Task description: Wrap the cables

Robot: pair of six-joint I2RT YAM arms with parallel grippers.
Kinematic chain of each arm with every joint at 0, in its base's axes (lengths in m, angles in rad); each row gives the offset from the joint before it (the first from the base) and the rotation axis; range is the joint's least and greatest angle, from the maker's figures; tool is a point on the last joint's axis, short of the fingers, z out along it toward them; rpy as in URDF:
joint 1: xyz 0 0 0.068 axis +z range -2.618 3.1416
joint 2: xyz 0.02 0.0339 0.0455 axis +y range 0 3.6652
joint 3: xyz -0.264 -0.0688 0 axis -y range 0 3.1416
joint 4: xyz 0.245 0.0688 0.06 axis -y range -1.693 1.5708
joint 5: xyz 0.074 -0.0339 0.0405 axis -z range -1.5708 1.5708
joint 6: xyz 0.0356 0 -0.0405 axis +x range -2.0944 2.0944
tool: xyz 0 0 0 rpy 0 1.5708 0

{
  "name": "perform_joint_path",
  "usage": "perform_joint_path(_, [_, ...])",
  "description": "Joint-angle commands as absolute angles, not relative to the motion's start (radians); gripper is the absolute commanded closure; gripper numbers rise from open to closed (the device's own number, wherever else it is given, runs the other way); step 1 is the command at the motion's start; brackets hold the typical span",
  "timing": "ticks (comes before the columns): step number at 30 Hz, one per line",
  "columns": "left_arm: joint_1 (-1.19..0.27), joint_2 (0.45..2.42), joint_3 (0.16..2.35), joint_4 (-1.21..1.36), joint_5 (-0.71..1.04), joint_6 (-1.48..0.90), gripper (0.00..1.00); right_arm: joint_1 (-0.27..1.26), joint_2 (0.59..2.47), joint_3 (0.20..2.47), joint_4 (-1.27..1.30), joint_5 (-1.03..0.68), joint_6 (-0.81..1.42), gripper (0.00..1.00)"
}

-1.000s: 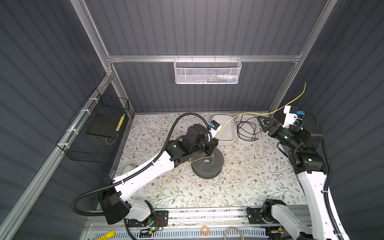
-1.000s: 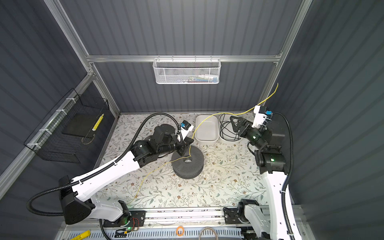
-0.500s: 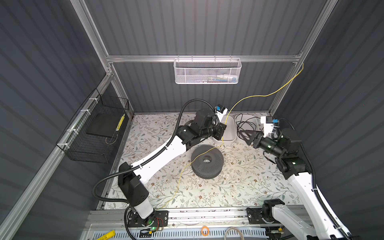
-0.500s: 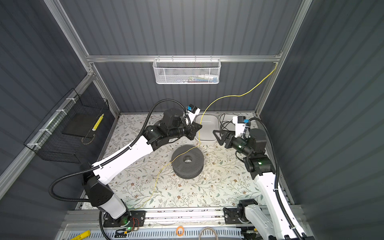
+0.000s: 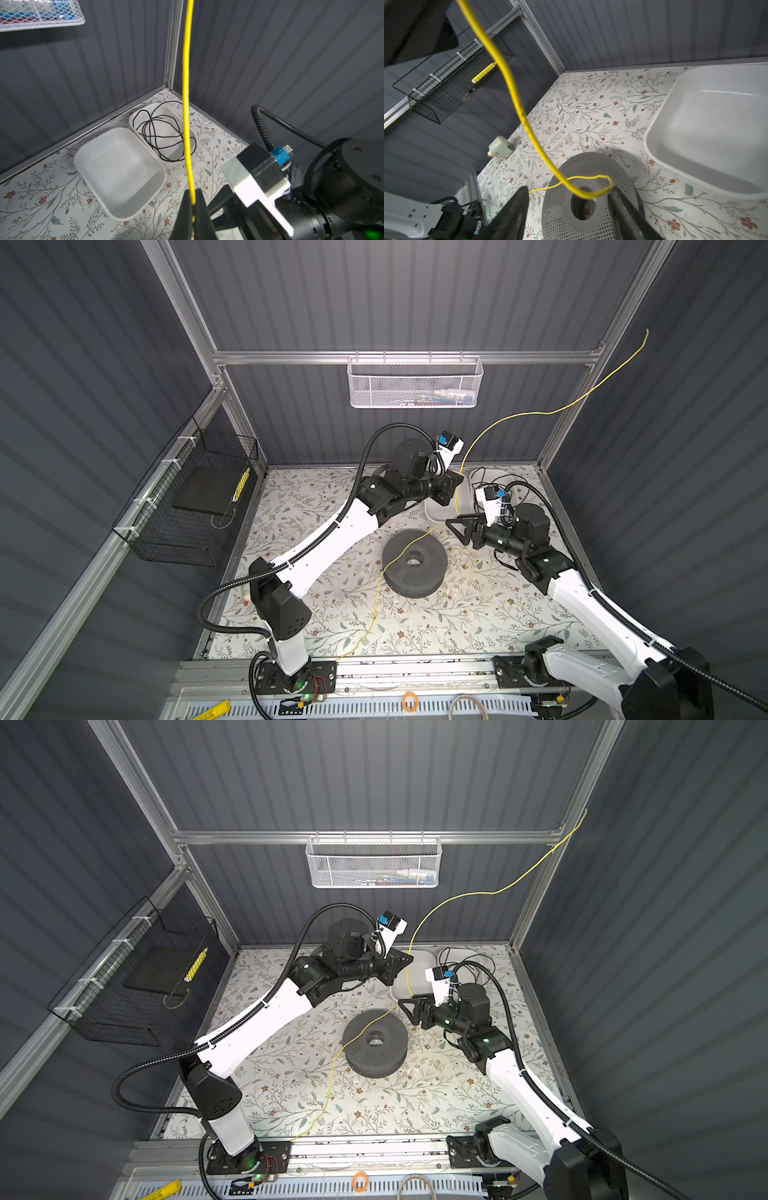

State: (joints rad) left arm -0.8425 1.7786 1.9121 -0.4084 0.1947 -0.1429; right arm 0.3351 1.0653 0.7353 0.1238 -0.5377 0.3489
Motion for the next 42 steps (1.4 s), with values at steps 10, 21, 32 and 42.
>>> perform_joint_path(10, [-0.829,1.814,1.975,-0.461,0.266,-0.140,1.00,0.374,1.088,0.805,0.101,-0.412,0.238,0.74])
perform_joint_path(21, [-0.815,1.798,1.969,-0.433,0.283,-0.133,0.41,0.396,1.067,0.792,0.112,-0.388,0.248,1.00])
perform_joint_path(32, [-0.770,1.486,1.685,-0.626,0.017,-0.061,0.01,0.366,1.007,0.842,0.018,-0.257,0.186,1.00])
perform_joint_path(42, [-0.770,1.137,1.239,-0.739,0.132,-0.172,0.11,0.250,0.977,0.912,-0.034,-0.230,0.207,1.00])
